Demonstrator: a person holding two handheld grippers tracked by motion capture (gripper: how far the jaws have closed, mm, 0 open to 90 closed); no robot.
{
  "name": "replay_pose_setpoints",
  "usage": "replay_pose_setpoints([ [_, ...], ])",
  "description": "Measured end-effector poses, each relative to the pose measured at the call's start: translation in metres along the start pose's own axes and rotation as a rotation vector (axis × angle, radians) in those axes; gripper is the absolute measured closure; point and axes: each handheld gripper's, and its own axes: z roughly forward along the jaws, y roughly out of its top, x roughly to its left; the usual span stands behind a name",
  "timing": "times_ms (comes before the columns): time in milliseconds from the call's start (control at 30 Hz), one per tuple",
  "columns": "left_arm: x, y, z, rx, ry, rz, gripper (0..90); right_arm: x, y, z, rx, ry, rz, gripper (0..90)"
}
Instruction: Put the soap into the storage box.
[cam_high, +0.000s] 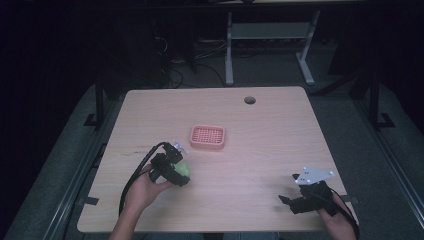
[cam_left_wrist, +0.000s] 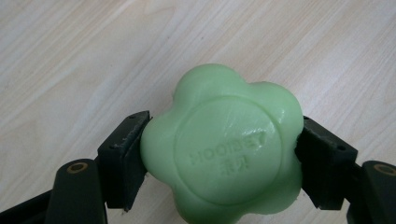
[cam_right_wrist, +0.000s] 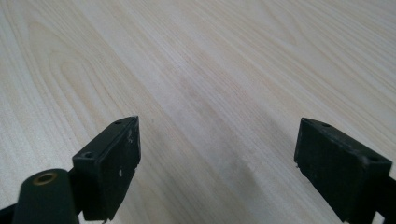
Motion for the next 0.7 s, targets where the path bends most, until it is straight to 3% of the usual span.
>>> replay_pose_setpoints([
  [700,0.013,0.023,-0.001,0.000,-0.027,0.005,26.5,-0.001,0.000,-0.001,-0.004,0.000,0.008,14.0],
])
